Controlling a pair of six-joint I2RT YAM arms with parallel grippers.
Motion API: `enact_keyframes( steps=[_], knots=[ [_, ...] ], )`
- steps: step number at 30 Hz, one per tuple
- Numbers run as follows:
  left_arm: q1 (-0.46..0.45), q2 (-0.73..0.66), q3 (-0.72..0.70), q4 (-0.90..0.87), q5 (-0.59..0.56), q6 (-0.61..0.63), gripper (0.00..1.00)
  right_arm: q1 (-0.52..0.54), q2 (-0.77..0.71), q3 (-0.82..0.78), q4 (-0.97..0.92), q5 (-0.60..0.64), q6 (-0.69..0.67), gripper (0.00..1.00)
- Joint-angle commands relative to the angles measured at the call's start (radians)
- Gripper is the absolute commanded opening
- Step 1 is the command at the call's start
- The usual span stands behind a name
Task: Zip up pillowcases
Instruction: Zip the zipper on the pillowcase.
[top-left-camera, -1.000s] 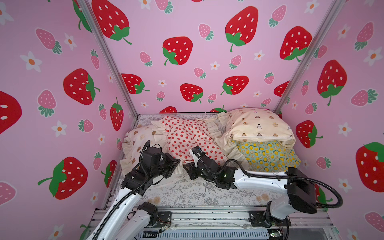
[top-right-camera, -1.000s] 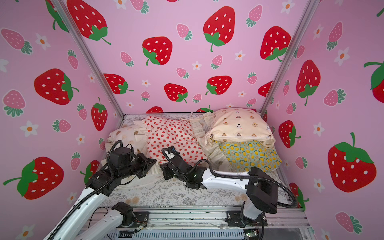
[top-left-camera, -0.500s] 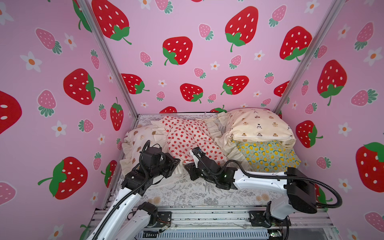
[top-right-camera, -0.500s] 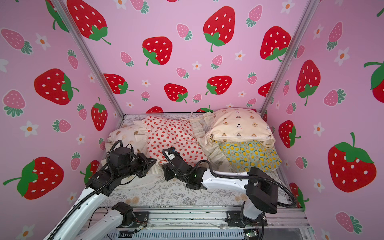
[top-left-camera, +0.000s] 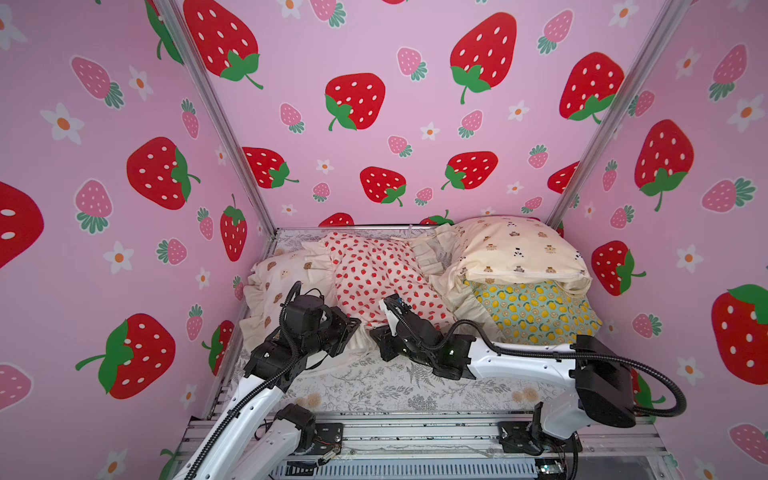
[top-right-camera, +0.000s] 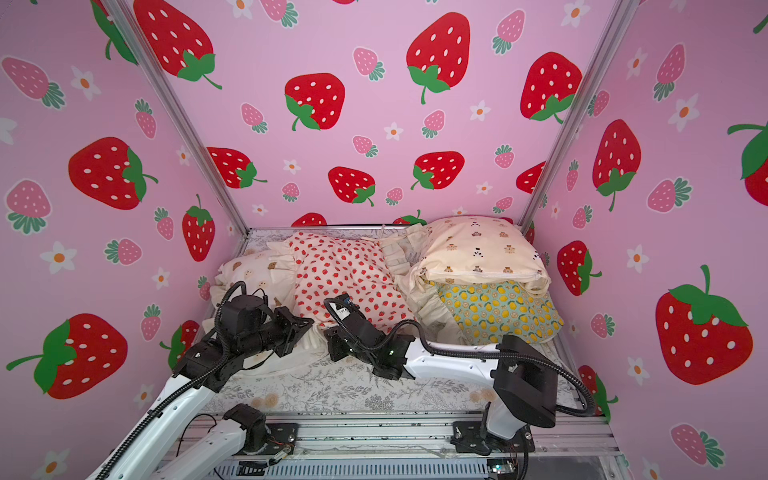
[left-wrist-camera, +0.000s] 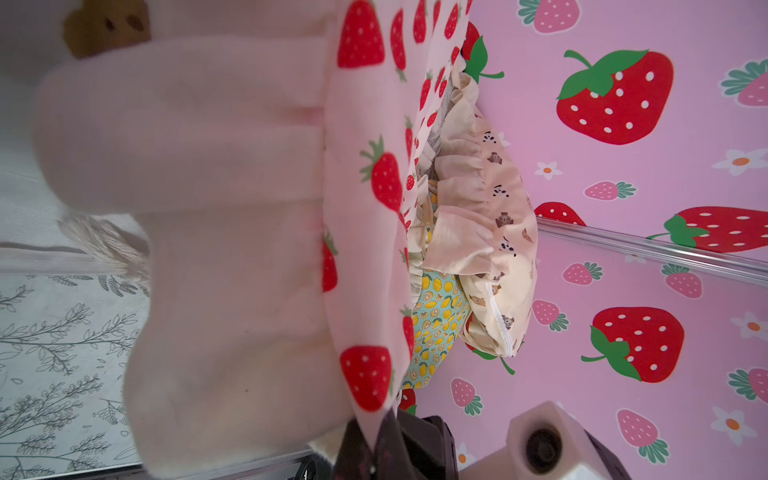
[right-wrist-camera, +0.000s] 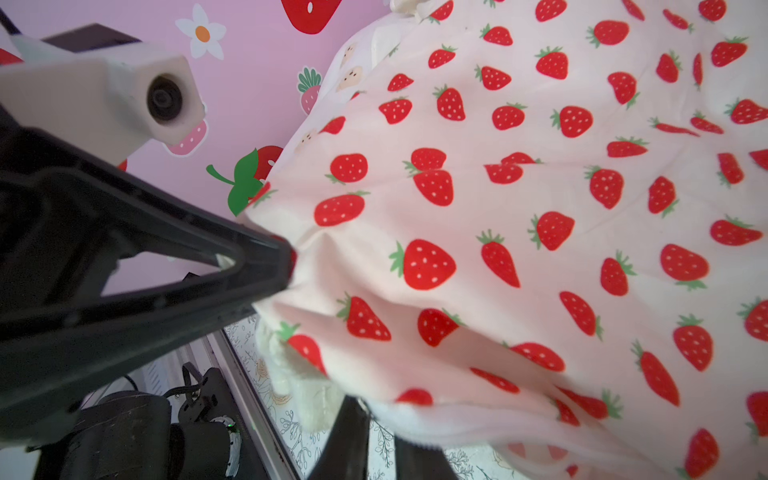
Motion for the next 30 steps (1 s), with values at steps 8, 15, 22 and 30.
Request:
enact_keyframes(
  steps=[8, 15, 22, 30],
  knots=[
    [0.003, -0.014, 0.000, 0.008, -0.005, -0.004, 0.00, 0.005, -0.014, 0.021, 0.004, 0.021, 0.006, 0.08],
    [0.003, -0.015, 0.002, 0.011, -0.014, -0.001, 0.00, 0.005, -0.021, 0.019, -0.013, 0.037, 0.006, 0.03],
    [0.003, -0.029, 0.029, -0.010, -0.053, 0.024, 0.00, 0.004, -0.021, 0.035, -0.092, 0.036, 0.048, 0.00],
    [0.015, -0.035, 0.070, -0.020, -0.077, 0.056, 0.00, -0.009, -0.021, 0.035, -0.156, 0.004, 0.113, 0.00]
  ],
)
